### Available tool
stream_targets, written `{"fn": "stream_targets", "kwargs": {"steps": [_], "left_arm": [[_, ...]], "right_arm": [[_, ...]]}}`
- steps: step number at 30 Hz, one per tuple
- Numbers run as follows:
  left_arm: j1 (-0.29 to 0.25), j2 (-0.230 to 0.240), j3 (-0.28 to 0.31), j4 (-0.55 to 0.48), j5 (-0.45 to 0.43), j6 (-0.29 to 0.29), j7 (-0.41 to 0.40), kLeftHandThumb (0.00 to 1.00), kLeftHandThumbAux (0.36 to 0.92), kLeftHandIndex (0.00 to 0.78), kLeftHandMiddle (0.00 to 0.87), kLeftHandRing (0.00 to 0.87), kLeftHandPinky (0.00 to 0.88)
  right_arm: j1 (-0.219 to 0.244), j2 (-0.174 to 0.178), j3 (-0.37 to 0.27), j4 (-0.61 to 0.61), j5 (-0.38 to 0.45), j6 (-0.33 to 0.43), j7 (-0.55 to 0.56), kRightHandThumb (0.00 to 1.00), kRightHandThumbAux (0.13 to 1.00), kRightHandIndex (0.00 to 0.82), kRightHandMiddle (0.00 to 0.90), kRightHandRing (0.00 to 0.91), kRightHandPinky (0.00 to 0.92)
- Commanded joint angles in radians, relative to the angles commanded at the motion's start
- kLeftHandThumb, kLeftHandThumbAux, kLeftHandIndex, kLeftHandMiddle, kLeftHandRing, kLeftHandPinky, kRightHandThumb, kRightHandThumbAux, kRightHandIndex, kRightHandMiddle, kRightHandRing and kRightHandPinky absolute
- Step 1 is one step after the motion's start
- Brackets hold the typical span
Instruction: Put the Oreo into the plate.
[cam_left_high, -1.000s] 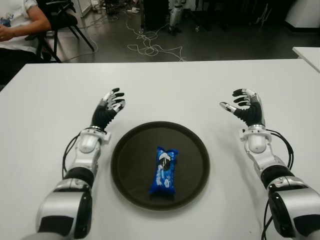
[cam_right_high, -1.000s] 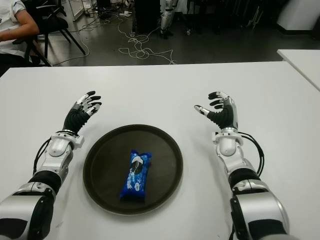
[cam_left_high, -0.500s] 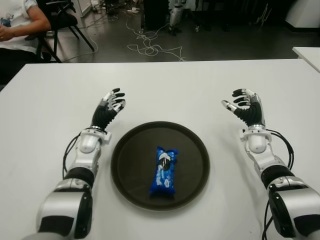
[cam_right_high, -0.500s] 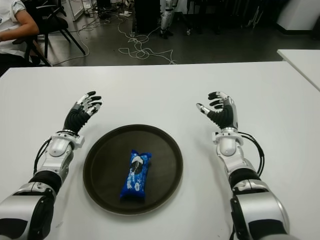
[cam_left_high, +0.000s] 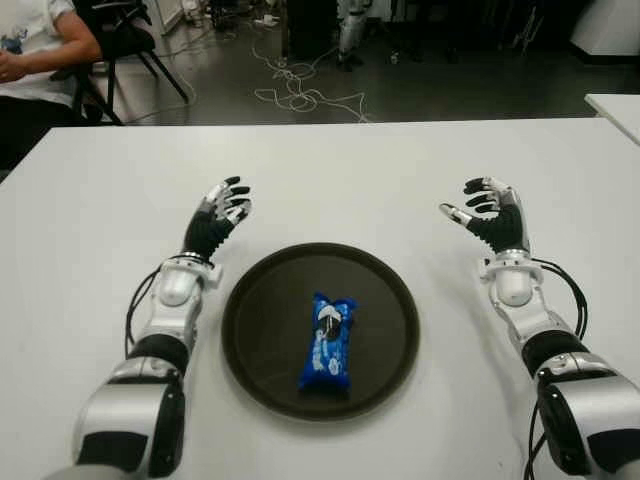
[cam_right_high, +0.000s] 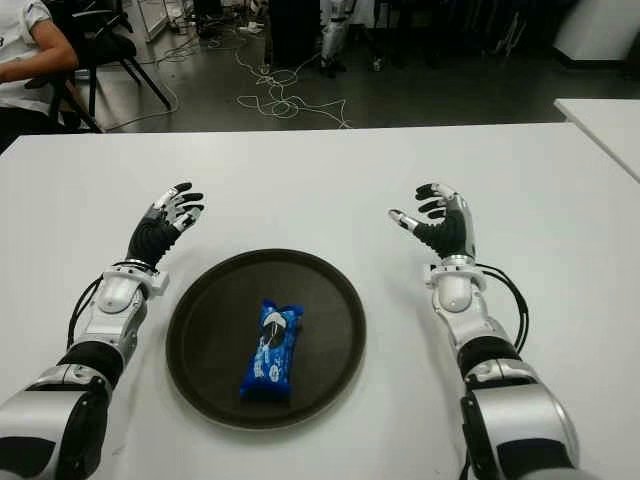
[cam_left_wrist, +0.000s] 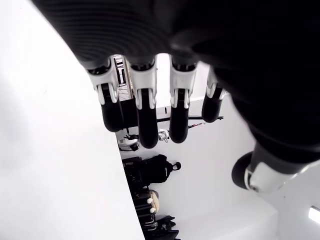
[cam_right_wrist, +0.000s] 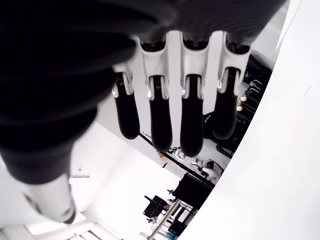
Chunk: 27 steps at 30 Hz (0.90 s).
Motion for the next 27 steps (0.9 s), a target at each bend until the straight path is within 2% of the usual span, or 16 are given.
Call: {"fn": "stream_targets", "kwargs": {"steps": [21,27], "left_arm": [[0.001,0.001,-0.005,-0.001,0.007,0.005,0.012,0.353,0.565,0.127,0.21,0.191,0.145],[-0.003,0.002,-0.008,0.001,0.009,0.013,0.01,0.355,0.57,0.118,0.205,0.189,0.146]], "right_arm": [[-0.001,0.001,-0.003,-0.001,-0.001,0.001,-0.006,0.181,0.719,0.411,0.443,0.453,0.42],[-0.003,0.004,-0.015,0.003,0.018,0.001,0.024,0.181,0.72,0.403,0.433,0.445,0.424]]}}
